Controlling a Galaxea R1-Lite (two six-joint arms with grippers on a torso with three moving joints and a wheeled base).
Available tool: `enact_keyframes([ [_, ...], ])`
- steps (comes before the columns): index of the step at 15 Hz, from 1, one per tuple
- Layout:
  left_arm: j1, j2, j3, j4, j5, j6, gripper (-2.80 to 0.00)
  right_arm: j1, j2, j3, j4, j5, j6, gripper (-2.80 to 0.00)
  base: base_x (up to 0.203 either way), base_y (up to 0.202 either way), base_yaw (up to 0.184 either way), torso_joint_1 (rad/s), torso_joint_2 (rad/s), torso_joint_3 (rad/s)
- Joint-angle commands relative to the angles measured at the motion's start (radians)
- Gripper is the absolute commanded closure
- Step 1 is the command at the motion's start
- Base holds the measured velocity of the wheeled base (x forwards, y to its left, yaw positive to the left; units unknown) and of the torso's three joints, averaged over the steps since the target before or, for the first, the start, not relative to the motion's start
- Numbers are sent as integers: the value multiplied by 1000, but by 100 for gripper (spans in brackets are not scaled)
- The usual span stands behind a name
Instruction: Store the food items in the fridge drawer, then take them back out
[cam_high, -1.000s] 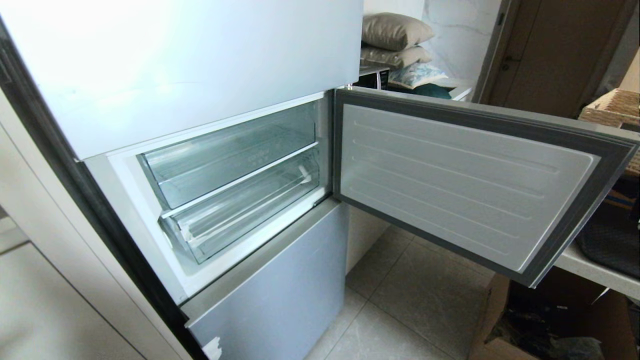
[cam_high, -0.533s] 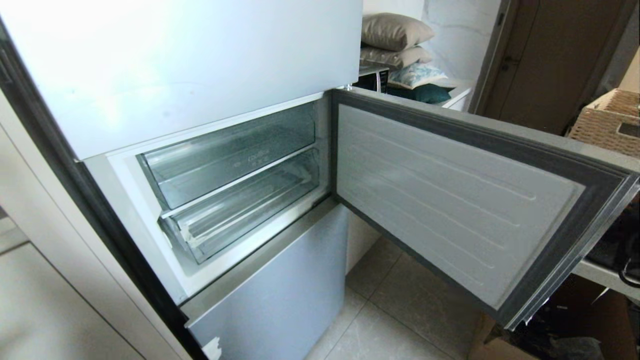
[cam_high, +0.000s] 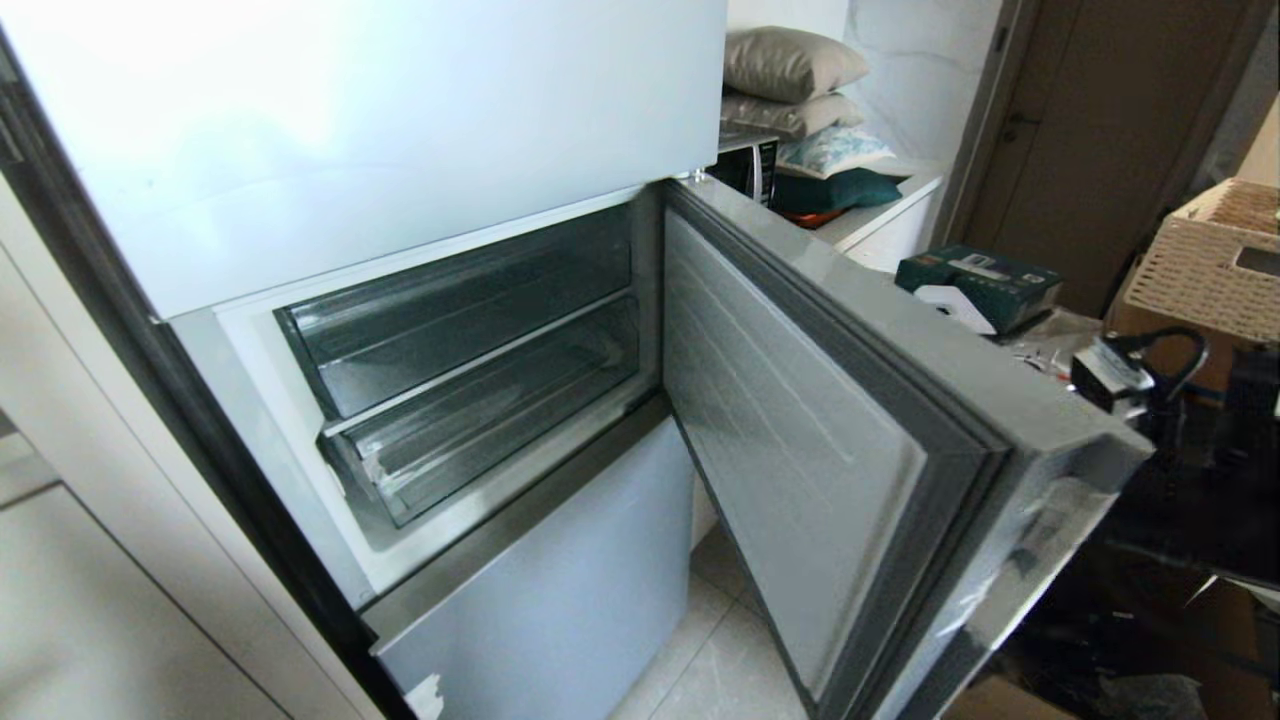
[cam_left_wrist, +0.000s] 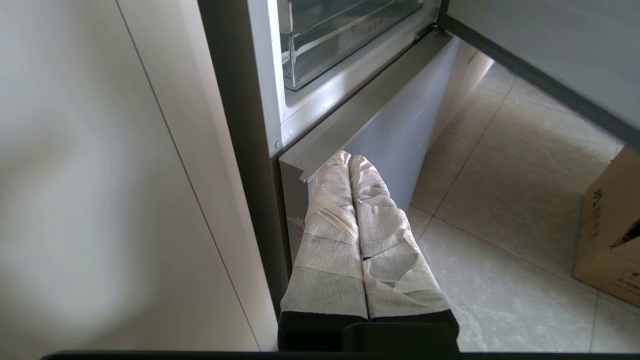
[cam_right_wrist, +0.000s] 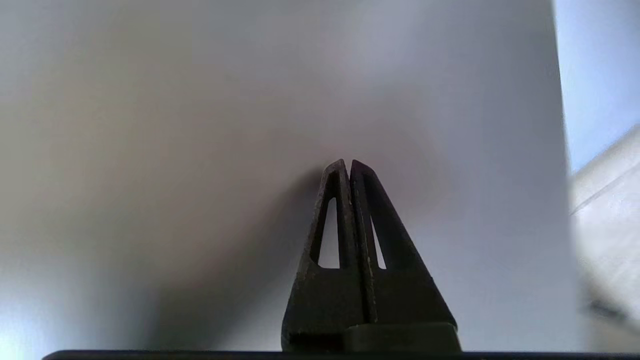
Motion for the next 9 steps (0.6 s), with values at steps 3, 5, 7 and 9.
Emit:
enact_keyframes([
  [3,0,0,0,0,0,0,0,281,265,-271,8,-263,-59,0,0,0,0,0,0,0],
  [5,0,0,0,0,0,0,0,388,445,-480,20,-390,-106,0,0,0,0,0,0,0],
  [7,0,0,0,0,0,0,0,454,609,-676,12,-454,-153,0,0,0,0,0,0,0],
  [9,0,0,0,0,0,0,0,505,745,-859,-19,-437,-186,0,0,0,0,0,0,0],
])
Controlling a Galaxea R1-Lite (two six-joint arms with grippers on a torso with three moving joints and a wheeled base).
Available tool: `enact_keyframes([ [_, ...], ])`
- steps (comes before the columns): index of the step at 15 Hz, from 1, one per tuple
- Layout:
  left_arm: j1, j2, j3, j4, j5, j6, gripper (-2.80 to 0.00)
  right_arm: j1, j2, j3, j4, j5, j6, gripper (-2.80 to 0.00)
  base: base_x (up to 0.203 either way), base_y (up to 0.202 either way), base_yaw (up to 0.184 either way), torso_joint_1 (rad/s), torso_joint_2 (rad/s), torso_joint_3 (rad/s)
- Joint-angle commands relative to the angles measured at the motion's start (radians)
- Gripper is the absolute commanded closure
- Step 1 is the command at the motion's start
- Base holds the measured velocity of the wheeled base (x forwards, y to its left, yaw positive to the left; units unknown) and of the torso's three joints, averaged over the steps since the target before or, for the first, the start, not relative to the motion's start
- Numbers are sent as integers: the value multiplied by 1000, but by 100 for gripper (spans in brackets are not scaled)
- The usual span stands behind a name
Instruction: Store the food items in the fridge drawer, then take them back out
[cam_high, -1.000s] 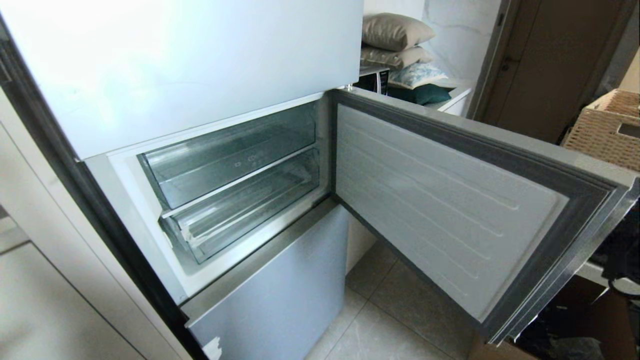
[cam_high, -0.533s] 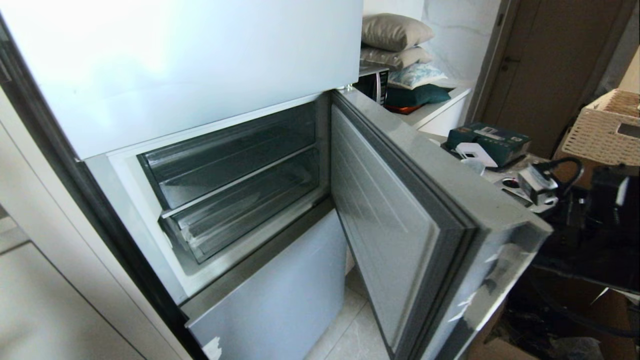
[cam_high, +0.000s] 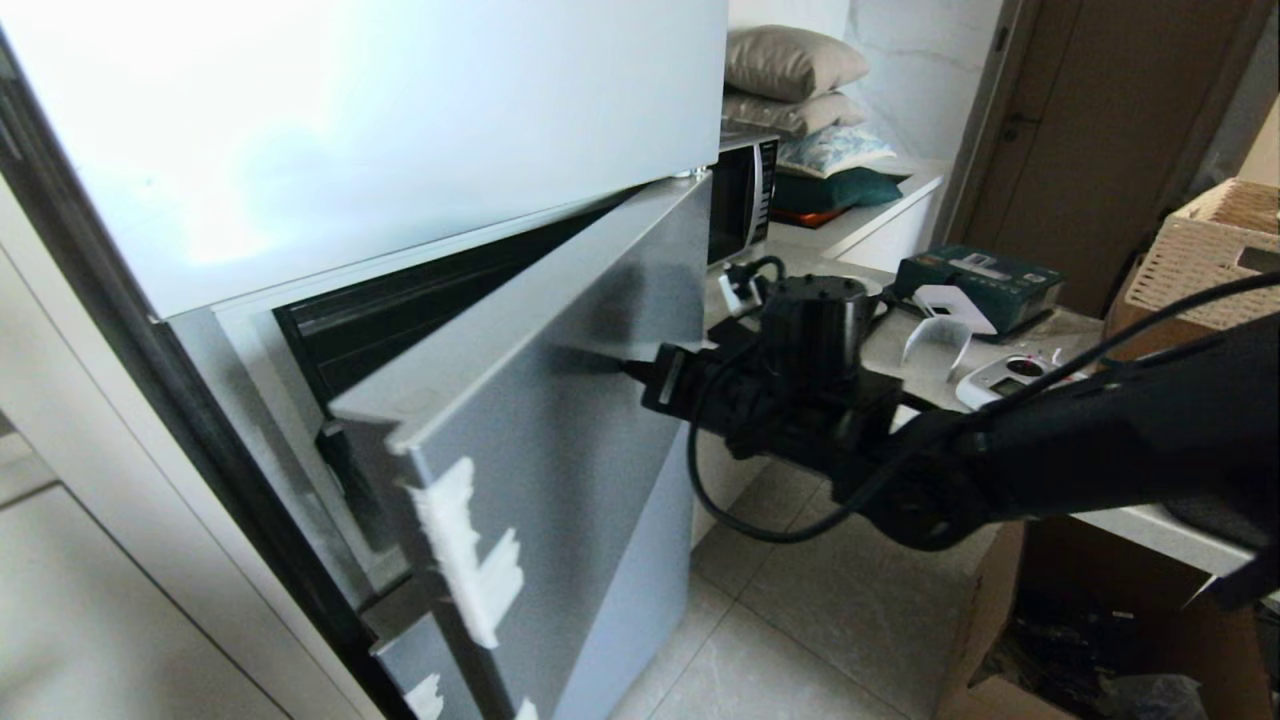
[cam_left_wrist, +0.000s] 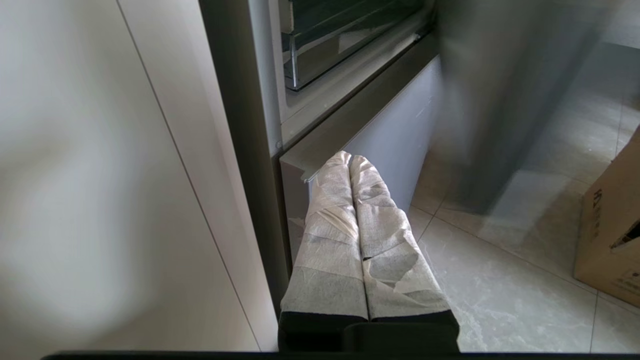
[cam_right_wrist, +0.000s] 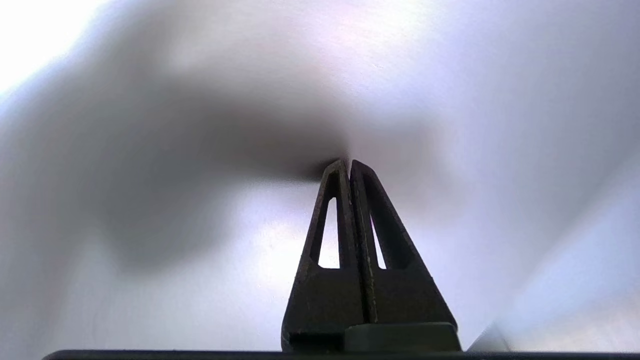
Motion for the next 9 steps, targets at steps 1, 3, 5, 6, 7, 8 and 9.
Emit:
enact_keyframes([
  [1,0,0,0,0,0,0,0,49,180,-132,-27,47,-11,0,0,0,0,0,0,0],
  [3,0,0,0,0,0,0,0,76,164,-125,-72,87,-19,0,0,0,0,0,0,0],
  [5,0,0,0,0,0,0,0,86,67,-17,-95,92,-21,0,0,0,0,0,0,0],
  [6,0,0,0,0,0,0,0,88,-6,69,-103,92,-22,0,0,0,0,0,0,0],
  [7,0,0,0,0,0,0,0,89,-84,145,-109,91,-25,0,0,0,0,0,0,0],
  [8,0,0,0,0,0,0,0,90,-184,242,-114,91,-35,0,0,0,0,0,0,0],
  [9,0,0,0,0,0,0,0,91,-298,346,-117,90,-50,0,0,0,0,0,0,0],
])
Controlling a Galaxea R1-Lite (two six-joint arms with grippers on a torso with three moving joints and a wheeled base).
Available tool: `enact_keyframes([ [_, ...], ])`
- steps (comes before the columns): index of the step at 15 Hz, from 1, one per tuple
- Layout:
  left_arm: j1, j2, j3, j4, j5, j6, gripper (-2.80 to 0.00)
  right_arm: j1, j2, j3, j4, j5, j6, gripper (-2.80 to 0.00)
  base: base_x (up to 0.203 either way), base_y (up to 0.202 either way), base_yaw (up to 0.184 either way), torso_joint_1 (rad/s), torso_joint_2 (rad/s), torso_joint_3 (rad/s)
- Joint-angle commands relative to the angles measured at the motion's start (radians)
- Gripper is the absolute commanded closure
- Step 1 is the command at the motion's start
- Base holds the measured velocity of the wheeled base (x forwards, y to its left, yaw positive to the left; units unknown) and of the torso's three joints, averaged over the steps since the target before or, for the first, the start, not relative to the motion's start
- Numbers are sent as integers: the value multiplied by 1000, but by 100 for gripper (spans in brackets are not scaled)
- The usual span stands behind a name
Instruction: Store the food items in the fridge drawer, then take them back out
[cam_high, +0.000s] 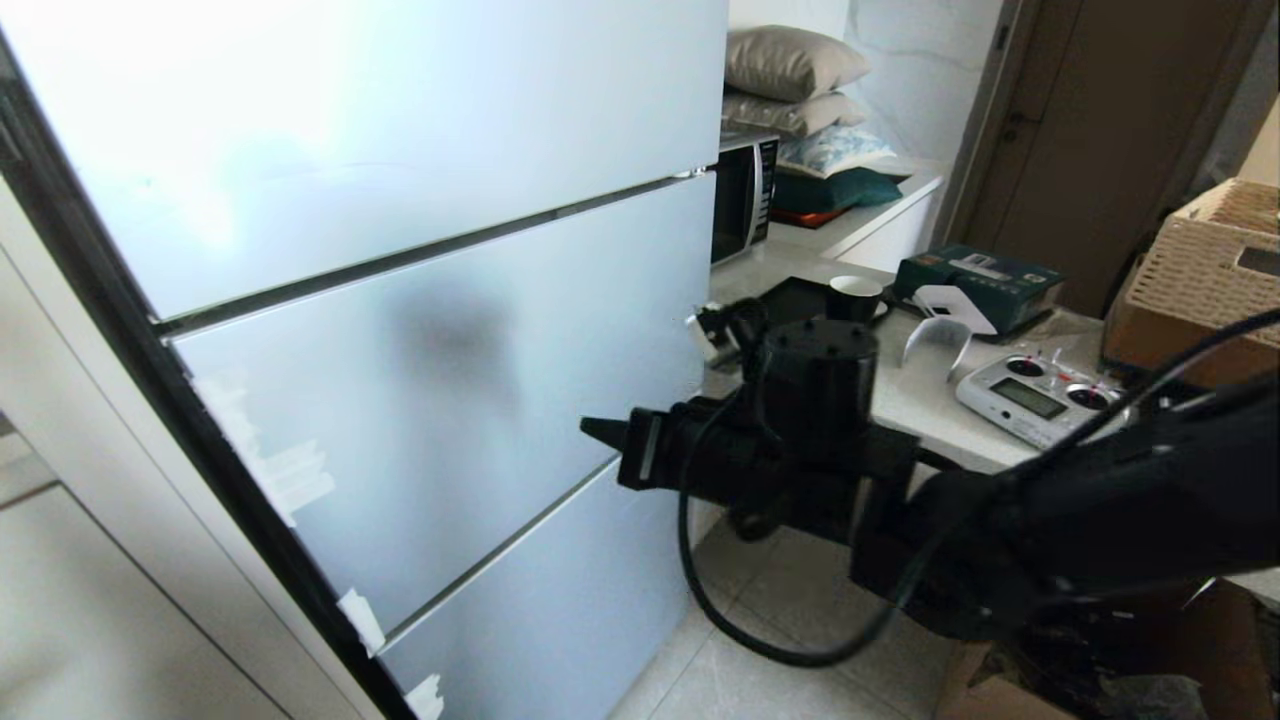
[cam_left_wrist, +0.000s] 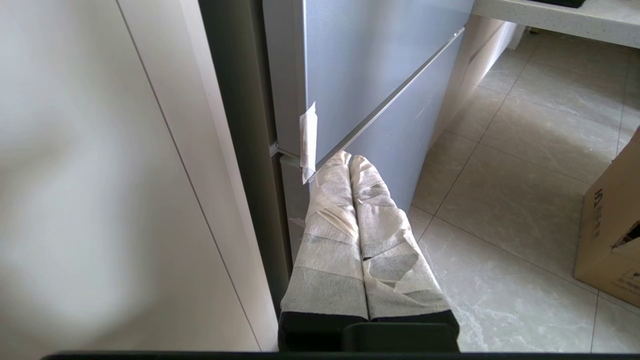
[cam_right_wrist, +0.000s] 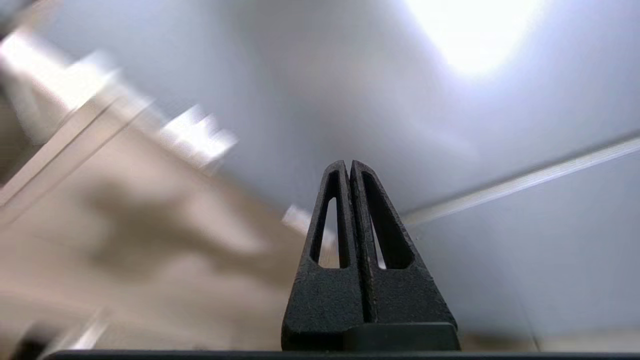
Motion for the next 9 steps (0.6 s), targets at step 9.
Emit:
enact_keyframes([
  [9,0,0,0,0,1,0,0,-195,-1055,901,141,-399,-411,0,0,0,0,0,0,0],
])
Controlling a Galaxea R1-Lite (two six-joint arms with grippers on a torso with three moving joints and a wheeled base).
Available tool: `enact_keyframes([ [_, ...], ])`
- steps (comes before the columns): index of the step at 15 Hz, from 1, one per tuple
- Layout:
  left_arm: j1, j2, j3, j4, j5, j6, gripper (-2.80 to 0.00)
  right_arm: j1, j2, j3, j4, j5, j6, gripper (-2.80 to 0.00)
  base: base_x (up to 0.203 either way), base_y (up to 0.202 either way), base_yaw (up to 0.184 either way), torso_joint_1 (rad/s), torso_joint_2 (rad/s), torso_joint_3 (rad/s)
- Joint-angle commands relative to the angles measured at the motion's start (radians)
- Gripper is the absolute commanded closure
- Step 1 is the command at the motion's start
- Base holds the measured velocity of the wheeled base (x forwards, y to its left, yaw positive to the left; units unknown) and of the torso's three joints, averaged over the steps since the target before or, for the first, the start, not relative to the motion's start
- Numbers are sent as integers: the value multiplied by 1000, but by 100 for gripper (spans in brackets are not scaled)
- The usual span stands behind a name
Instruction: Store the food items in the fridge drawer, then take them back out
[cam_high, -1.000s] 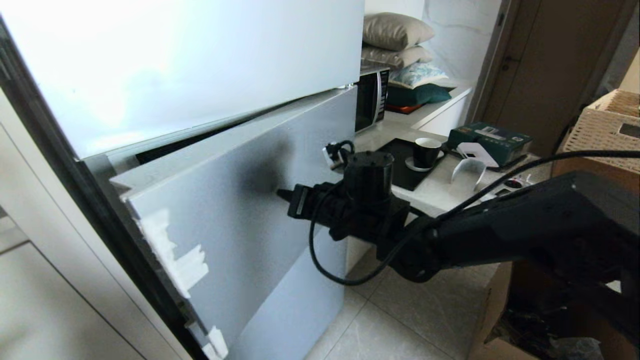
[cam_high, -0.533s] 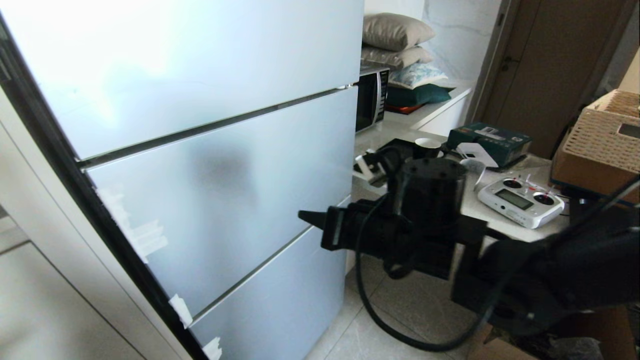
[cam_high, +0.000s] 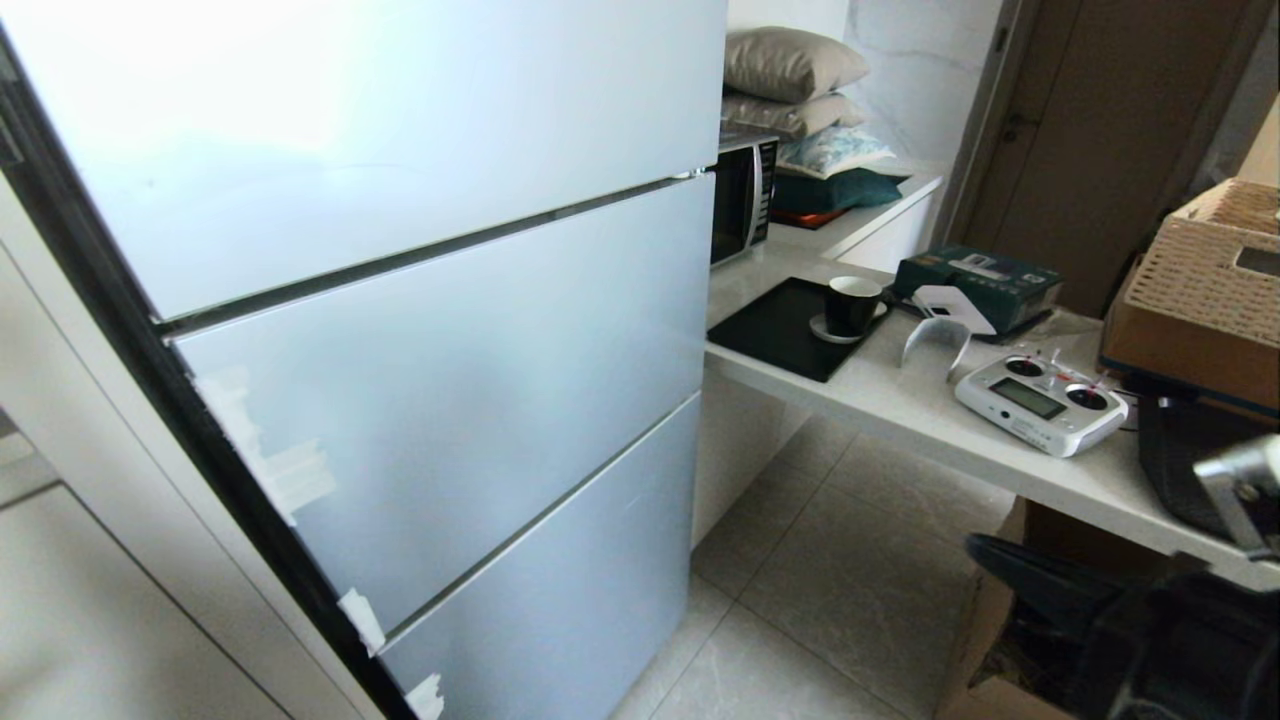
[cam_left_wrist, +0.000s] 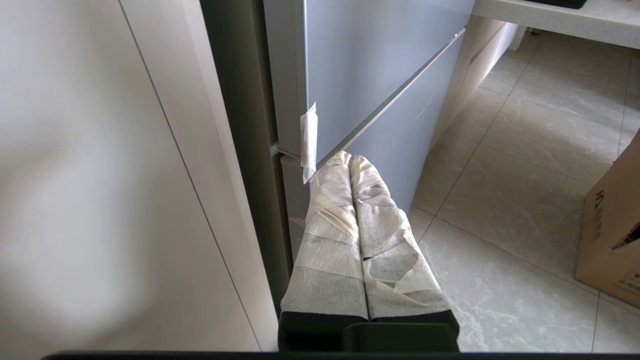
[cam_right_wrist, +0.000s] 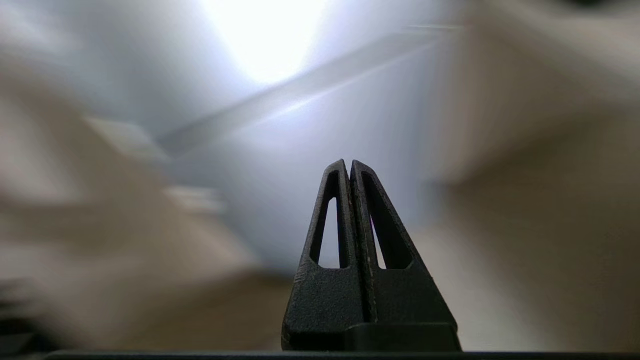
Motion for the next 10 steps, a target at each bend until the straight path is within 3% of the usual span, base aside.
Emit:
enact_keyframes([
  [1,0,0,0,0,0,0,0,-163,-300,121,55,2,-111,0,0,0,0,0,0,0],
  [3,0,0,0,0,-1,0,0,-369,-514,197,170,68,-204,0,0,0,0,0,0,0],
  [4,0,0,0,0,0,0,0,-426,-628,214,244,100,-229,0,0,0,0,0,0,0],
  [7,0,0,0,0,-1,0,0,-529,-845,251,518,168,-296,0,0,0,0,0,0,0],
  [10,0,0,0,0,-1,0,0,-559,-843,266,707,193,-289,0,0,0,0,0,0,0],
])
